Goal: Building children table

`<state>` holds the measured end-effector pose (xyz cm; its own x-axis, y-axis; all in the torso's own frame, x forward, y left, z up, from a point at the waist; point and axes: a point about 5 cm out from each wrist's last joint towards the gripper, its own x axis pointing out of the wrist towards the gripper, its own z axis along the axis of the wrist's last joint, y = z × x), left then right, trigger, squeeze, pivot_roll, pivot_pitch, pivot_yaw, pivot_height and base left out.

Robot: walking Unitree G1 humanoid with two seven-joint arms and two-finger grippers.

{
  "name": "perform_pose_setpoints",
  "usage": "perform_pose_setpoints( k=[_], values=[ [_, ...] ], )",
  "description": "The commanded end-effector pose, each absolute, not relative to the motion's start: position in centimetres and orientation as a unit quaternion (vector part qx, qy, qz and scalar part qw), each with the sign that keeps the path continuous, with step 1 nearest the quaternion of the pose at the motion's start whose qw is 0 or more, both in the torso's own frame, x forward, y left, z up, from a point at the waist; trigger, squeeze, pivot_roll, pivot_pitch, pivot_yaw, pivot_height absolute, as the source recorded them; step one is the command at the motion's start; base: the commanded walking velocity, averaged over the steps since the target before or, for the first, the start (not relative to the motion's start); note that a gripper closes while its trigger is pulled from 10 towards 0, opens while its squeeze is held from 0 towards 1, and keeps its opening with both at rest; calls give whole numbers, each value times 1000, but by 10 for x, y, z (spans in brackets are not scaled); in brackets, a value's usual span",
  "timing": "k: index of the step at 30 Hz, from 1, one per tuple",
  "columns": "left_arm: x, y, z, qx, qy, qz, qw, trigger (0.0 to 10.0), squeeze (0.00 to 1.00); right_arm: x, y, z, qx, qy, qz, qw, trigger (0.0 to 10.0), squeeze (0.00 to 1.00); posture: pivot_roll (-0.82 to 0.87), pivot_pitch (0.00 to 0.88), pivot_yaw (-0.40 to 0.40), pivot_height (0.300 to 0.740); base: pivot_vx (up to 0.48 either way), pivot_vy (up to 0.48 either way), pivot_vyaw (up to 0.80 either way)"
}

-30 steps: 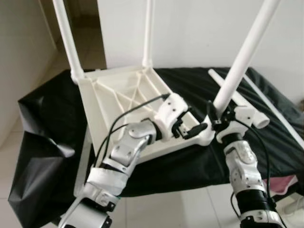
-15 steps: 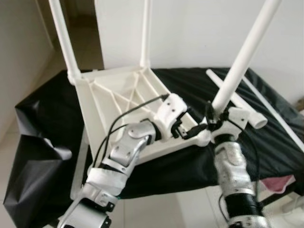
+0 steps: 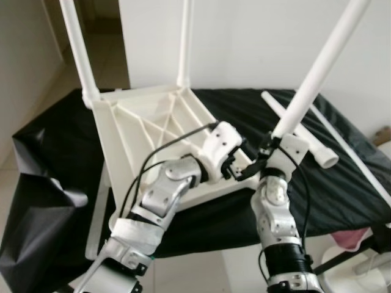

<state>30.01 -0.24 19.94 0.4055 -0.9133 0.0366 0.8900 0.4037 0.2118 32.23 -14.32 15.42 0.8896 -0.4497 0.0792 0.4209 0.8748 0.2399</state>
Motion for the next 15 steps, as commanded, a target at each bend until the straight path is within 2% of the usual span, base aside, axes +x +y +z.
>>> perform_pose_setpoints(
  k=[1,5,9,15],
  values=[
    [295,-6,194,84,-60,-561,821,10000,0,312,-152,107,122,61,-289,948,10000,0,55,0,-38,740,0,0,0],
    [289,-2,182,92,-50,-575,812,10000,0,310,-153,107,127,86,-328,932,10000,0,45,0,-36,740,0,0,0],
    [279,1,172,95,-30,-601,793,10000,0,311,-153,109,122,70,-323,936,10000,0,45,0,-40,740,0,0,0],
    [276,3,167,96,-17,-605,790,10000,0,312,-155,112,121,57,-316,939,10000,0,48,0,-45,740,0,0,0]
  ],
)
